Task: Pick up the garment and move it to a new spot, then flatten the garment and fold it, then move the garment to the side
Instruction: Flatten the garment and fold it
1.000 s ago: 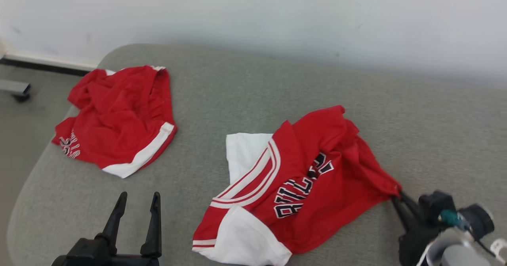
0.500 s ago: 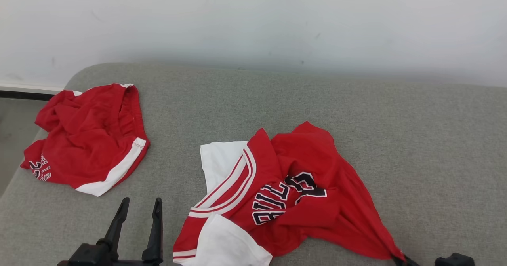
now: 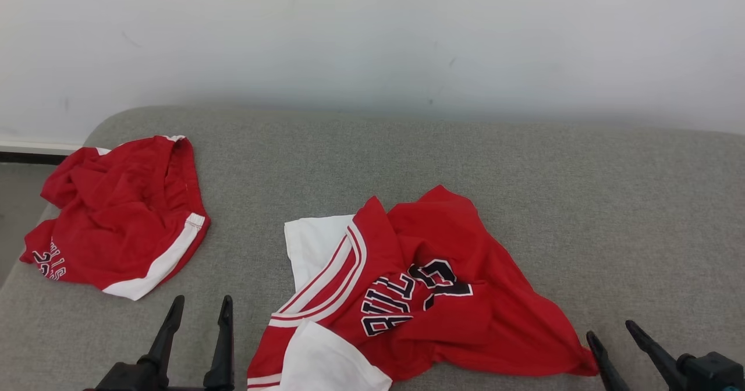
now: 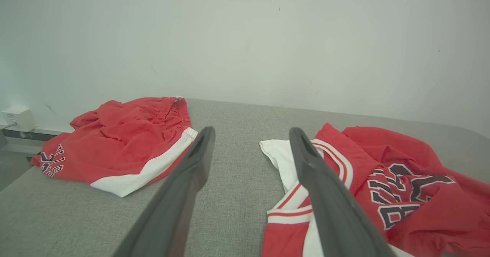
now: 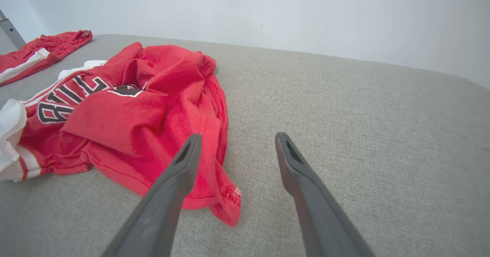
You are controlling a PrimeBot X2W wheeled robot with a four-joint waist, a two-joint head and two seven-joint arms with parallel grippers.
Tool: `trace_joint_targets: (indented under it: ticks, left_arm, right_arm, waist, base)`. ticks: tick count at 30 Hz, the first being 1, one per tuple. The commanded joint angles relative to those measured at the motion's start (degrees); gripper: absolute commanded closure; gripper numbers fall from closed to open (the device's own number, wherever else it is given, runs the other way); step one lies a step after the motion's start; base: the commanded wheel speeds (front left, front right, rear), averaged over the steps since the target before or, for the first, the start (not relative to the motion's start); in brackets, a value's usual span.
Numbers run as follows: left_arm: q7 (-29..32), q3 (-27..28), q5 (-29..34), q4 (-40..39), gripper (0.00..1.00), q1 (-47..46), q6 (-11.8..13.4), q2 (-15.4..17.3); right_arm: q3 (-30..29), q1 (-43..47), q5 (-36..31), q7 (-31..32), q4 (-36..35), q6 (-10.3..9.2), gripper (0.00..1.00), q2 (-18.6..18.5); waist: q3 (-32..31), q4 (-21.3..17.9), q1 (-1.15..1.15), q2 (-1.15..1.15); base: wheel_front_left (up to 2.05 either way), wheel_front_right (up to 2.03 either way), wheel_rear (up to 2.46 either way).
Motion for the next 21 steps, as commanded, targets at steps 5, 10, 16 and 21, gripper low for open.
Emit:
trace_joint_targets:
  ticks: [5, 10, 16, 21]
  left_arm:
    - [-0.05, 0.65, 0.78, -0.67, 0.00, 1.34, 0.15, 0.68]
    - [-0.05, 1.21, 0.64, -1.52, 0.00, 2.38, 0.43, 1.03]
    - [-0.05, 1.89, 0.44, -2.00, 0.00, 2.30, 0.63, 1.50]
    - [0.23, 0.66, 1.73, -1.60, 0.00, -1.18, 0.31, 3.56]
  right_arm:
    - [-4.91, 1.43, -2.66, -2.20, -1.24, -0.15, 0.00, 3.78]
    - [-9.35, 2.39, -5.19, -3.23, -3.73, -0.15, 0.00, 8.04]
    - [-13.25, 2.92, -8.59, -3.44, -8.12, -0.15, 0.00, 13.23]
    - [-13.28, 1.83, -10.55, -3.47, -9.42, -0.15, 0.00, 15.43]
  waist:
    - [-0.89, -0.66, 0.01, 0.00]
    - [-1.15, -1.27, 0.01, 0.00]
    - [-0.80, -1.94, 0.01, 0.00]
    - [0.80, -2.75, 0.01, 0.00]
  base:
    - [0.00, 0.00, 0.00]
    - [0.00, 0.00, 0.00]
    - [0.00, 0.00, 0.00]
    - [0.00, 0.00, 0.00]
